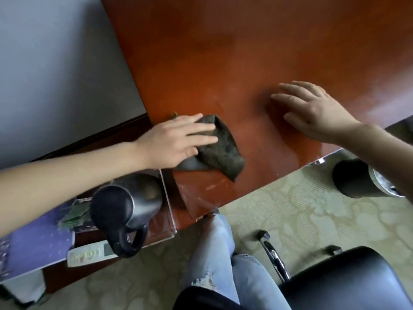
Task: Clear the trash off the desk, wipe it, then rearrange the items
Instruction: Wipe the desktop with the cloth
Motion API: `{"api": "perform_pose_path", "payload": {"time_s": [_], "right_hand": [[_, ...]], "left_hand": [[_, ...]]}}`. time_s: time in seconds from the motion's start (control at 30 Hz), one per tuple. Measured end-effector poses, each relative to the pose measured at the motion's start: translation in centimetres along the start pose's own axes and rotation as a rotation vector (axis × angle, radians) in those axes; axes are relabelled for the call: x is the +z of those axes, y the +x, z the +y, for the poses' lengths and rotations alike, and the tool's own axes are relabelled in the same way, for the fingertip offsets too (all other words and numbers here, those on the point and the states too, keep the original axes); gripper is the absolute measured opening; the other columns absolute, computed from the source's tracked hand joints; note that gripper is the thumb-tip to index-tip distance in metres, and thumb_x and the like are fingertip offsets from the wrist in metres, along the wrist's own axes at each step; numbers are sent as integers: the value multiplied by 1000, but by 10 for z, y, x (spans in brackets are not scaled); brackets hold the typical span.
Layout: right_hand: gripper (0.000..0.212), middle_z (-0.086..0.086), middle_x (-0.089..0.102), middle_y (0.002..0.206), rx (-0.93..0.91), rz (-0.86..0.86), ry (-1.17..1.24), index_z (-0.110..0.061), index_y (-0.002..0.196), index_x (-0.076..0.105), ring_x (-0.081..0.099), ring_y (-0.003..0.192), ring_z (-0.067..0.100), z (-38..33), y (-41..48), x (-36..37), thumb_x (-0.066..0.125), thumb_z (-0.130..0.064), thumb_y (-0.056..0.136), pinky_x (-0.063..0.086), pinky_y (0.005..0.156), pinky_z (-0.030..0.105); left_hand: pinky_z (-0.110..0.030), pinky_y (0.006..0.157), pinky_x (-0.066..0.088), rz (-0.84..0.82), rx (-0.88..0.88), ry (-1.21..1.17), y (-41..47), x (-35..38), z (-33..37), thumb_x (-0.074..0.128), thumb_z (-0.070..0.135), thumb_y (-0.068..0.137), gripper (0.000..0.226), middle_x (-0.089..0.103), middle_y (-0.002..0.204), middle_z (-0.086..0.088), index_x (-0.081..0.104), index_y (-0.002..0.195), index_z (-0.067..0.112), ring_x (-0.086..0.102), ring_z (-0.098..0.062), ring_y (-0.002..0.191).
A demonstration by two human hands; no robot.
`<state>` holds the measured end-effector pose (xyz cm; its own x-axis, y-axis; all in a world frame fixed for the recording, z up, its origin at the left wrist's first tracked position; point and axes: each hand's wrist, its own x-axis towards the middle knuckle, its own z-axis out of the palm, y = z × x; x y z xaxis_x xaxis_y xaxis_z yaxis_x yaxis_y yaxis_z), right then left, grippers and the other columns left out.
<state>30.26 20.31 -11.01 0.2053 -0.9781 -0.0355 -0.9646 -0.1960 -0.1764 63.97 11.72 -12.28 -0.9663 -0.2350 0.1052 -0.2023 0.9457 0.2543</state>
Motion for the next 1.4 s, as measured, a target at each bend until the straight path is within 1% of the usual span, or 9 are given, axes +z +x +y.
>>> {"api": "perform_pose_path", "payload": {"time_s": [0.1,0.27,0.6,0.73,0.93,1.03,1.17,1.33,1.4], "right_hand": [[57,9,40,145,24,-40,-10,-22,138,42,34,132,37,-4,-23,10,28,-45,88,28,106,55],[63,3,32,150,164,-15,32,-30,141,37,24,137,32,-15,-38,20,17,-50,85,19,110,54],[57,6,28,151,282,97,113,-23,140,38,19,138,29,-12,-64,4,31,-38,86,14,113,46],[48,5,25,153,285,59,84,-22,142,36,16,140,28,-8,-76,4,40,-30,95,12,112,45],[47,4,24,153,323,29,45,-24,142,35,14,140,27,6,-78,2,42,-25,96,12,113,45],[48,4,23,154,330,30,20,-24,142,34,15,140,28,12,-72,5,43,-26,95,14,113,46],[49,1,21,155,340,-2,15,-27,144,29,16,141,26,22,-68,13,40,-30,97,13,114,47],[47,0,21,155,340,15,35,-30,144,29,16,141,27,29,-71,20,37,-36,98,12,113,49],[51,0,22,154,357,27,44,-31,143,31,17,141,27,31,-74,20,30,-42,94,11,113,49]], "left_hand": [[-59,107,26,-52,-210,-12,0,-7,-19,25,44,98,47,40,144,-8,49,132,23,32,-40,134],[-51,108,22,-58,-135,-29,-12,13,40,40,28,91,39,44,142,-9,57,126,24,35,-43,131],[-47,92,50,22,140,39,-28,41,134,50,17,86,30,63,121,-9,69,109,14,57,-36,114],[-38,90,51,184,-47,-106,-3,-5,111,48,10,87,30,62,117,-14,68,109,6,61,-29,105],[-48,67,52,91,-242,416,24,-51,26,41,21,87,36,61,116,-16,69,102,5,60,-41,93],[-54,78,48,69,-430,394,29,-33,-5,53,14,90,28,50,131,-16,63,114,6,51,-44,106],[-50,109,25,70,-671,98,56,0,-16,43,25,96,40,31,150,-4,46,136,19,24,-37,136],[-51,110,21,30,-608,80,88,13,7,43,27,95,42,35,149,-5,45,137,21,24,-41,137],[-53,104,30,30,-400,94,92,24,45,46,26,90,41,48,140,-10,55,129,16,38,-46,128]]}}
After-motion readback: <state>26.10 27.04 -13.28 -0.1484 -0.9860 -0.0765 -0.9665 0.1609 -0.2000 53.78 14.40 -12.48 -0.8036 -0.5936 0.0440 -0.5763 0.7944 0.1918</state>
